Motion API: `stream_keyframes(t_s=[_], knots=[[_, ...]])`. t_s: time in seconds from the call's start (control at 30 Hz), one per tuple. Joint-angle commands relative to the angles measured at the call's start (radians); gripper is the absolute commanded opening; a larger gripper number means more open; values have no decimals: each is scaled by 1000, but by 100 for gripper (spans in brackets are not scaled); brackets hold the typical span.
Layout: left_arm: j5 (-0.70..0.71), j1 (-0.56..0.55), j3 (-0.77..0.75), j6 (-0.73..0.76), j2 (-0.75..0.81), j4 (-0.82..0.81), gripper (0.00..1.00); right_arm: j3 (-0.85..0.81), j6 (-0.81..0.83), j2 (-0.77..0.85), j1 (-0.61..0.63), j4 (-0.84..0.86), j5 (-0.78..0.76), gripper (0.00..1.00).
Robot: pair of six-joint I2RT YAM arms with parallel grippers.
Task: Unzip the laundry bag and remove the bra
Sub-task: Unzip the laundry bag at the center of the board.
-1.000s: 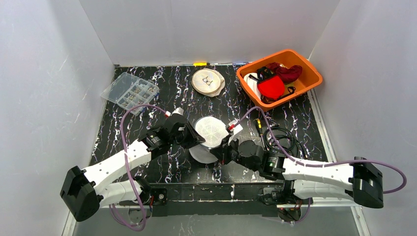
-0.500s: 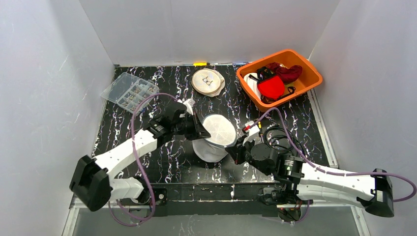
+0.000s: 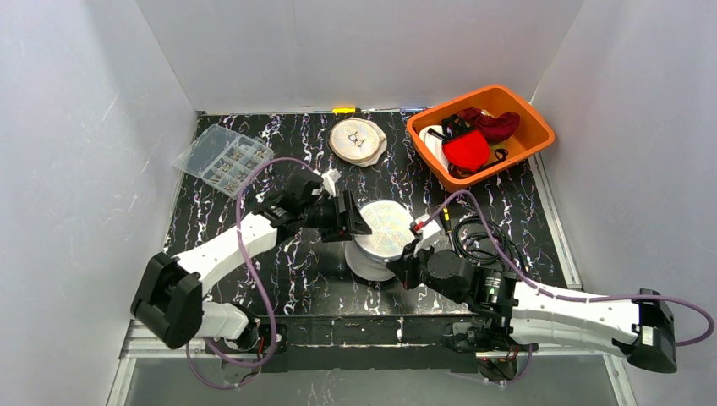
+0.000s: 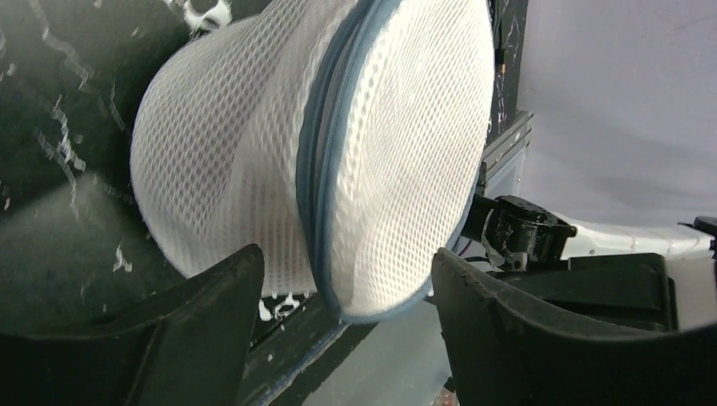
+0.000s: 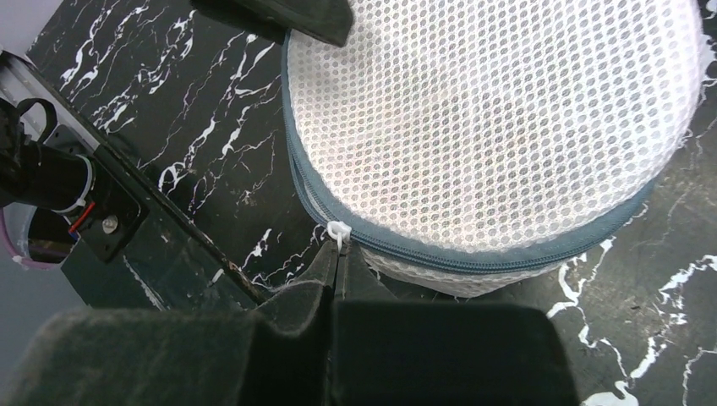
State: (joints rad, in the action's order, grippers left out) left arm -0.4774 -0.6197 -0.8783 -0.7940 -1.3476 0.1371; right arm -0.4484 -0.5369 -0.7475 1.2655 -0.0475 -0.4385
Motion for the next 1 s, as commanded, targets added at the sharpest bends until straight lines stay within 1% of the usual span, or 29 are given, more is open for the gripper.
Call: stream_keyframes(t_s=[0.0, 0.13, 0.2, 0.3, 0.4, 0.53, 0.67, 0.87, 0.9, 0.97], knots=[[72, 3, 60, -61, 164, 169, 72, -8, -30, -52, 2, 132, 31, 1], [117, -2, 147, -153, 338, 255, 73, -36, -25, -114, 5, 187, 67, 1], [119, -10, 189, -230, 403, 247, 73, -55, -21, -146, 4, 216, 86, 1], [131, -30, 221, -291, 452, 208, 73, -86, -13, -201, 4, 255, 116, 1], [144, -39, 207, -296, 425, 189, 72, -122, -8, -255, 4, 286, 146, 1], [127, -41, 181, -303, 335, 147, 68, -156, -7, -301, 5, 310, 168, 1], [144, -40, 149, -318, 282, 112, 67, -164, -10, -299, 8, 308, 168, 1], [184, -39, 104, -334, 225, 112, 63, -158, -16, -269, 12, 281, 146, 1], [188, -40, 106, -339, 224, 99, 60, -156, -17, -263, 13, 275, 141, 1], [197, -40, 110, -347, 223, 75, 51, -150, -19, -246, 14, 264, 131, 1]])
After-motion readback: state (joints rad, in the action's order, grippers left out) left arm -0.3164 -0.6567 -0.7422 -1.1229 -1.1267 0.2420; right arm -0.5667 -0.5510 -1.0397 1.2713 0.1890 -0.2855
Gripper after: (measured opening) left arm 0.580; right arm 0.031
